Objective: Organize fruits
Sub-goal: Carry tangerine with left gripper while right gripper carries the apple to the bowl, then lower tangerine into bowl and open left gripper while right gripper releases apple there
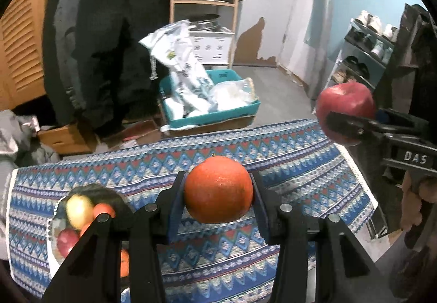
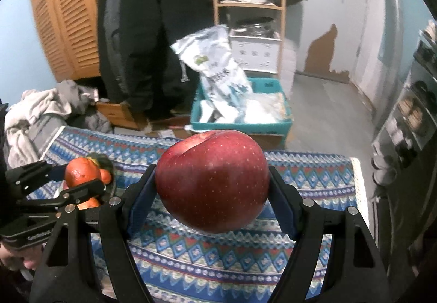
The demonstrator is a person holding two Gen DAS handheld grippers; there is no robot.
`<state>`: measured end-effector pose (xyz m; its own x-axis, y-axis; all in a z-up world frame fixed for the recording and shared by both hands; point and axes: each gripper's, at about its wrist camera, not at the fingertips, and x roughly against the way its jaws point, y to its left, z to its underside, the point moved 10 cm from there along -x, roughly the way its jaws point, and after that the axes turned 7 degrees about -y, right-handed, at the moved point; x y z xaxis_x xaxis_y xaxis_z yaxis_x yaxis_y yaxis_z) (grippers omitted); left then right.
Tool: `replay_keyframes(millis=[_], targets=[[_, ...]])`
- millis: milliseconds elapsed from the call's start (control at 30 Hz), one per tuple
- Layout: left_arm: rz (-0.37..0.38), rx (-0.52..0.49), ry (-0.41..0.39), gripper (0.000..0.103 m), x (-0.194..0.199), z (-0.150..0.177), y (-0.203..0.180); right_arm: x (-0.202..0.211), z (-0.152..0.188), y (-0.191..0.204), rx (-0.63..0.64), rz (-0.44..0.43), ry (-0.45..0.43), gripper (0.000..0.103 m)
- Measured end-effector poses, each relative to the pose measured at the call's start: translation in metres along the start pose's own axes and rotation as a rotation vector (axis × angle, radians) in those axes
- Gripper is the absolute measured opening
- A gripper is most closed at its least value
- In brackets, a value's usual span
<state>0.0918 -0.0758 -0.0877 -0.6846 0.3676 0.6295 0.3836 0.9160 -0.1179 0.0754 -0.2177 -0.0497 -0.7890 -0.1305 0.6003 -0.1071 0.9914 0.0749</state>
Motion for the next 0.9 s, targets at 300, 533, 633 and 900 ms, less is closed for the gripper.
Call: replay_keyframes(millis=[300, 533, 633, 900], targets=[[-0.045, 0.086, -0.008, 0.046, 0.013, 0.007, 0.052, -0.016, -0.009, 0.056, 0.048, -0.078, 0.012, 0.077], [-0.081, 0.134, -0.008, 0.046, 0.018, 0.015, 0.092, -0.039, -0.006, 0.091, 0.059, -0.129, 0.041, 0.077], [-0.093, 0.163, 0.001, 0.046, 0.018, 0.019, 0.110, -0.052, -0.003, 0.106, 0.063, -0.150, 0.062, 0.077], [-0.159, 0.244, 0.034, 0.046, 0.016, 0.045, 0.173, -0.093, 0.005, 0.156, 0.072, -0.210, 0.123, 0.077]])
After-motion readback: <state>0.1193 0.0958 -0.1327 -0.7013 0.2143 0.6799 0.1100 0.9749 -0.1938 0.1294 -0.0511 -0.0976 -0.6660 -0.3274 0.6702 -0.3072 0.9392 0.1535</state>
